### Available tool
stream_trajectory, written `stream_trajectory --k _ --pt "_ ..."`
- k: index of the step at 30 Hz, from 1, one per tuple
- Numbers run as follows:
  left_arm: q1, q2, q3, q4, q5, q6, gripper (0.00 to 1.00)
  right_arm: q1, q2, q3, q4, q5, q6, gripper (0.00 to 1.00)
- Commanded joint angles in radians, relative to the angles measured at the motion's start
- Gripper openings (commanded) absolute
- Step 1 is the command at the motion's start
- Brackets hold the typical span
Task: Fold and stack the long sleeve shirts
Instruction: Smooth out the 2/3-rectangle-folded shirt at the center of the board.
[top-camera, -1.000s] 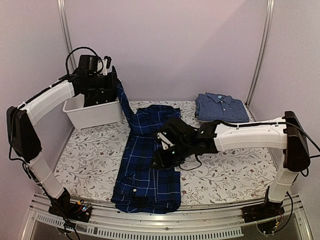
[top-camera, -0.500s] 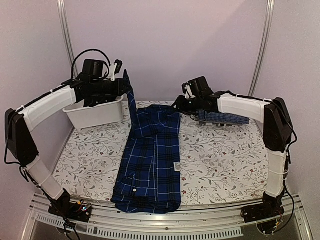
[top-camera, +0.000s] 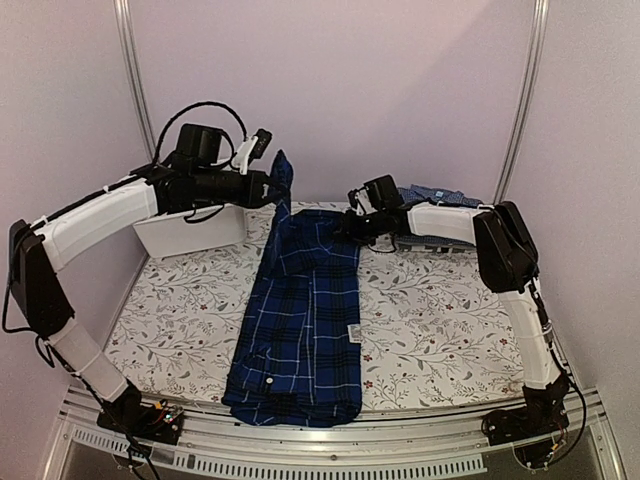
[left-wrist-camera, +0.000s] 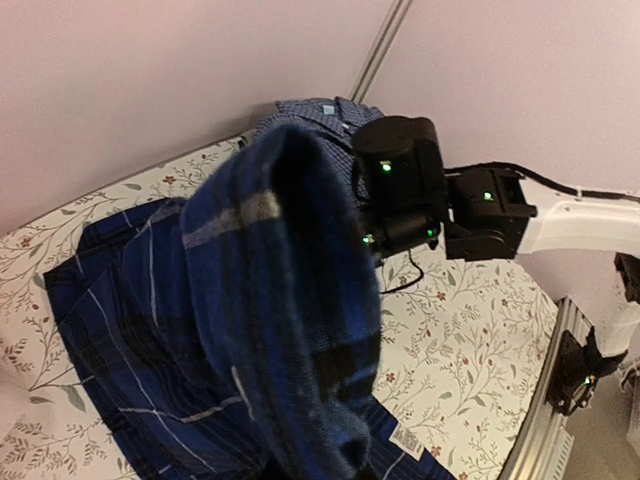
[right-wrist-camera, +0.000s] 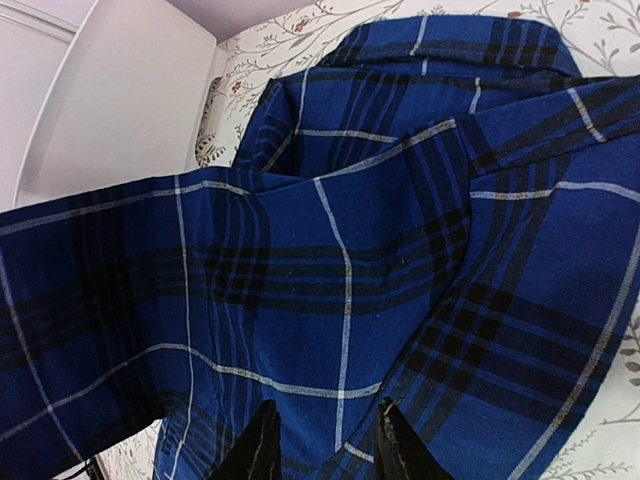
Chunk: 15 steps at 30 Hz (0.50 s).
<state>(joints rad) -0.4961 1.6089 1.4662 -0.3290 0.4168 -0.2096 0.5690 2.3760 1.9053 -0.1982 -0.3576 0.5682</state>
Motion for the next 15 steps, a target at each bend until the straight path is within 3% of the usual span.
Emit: stream_trajectory --k 1,10,15 --pt "-0.063 -0.065 -0.071 -0.036 0.126 0.037 0.00 -0.011 0.088 0.063 0.039 -0.086 0.025 0.31" --pt "-0.193 -0.152 -0.229 -0.083 0.231 0.041 0.00 -0.060 0.204 0.102 0.033 -0.108 0.074 0.27" --pt "-0.254 -0.153 -0.298 -0.104 0.192 0.026 0.01 -0.076 0.219 0.103 0.016 -0.086 0.078 0.26"
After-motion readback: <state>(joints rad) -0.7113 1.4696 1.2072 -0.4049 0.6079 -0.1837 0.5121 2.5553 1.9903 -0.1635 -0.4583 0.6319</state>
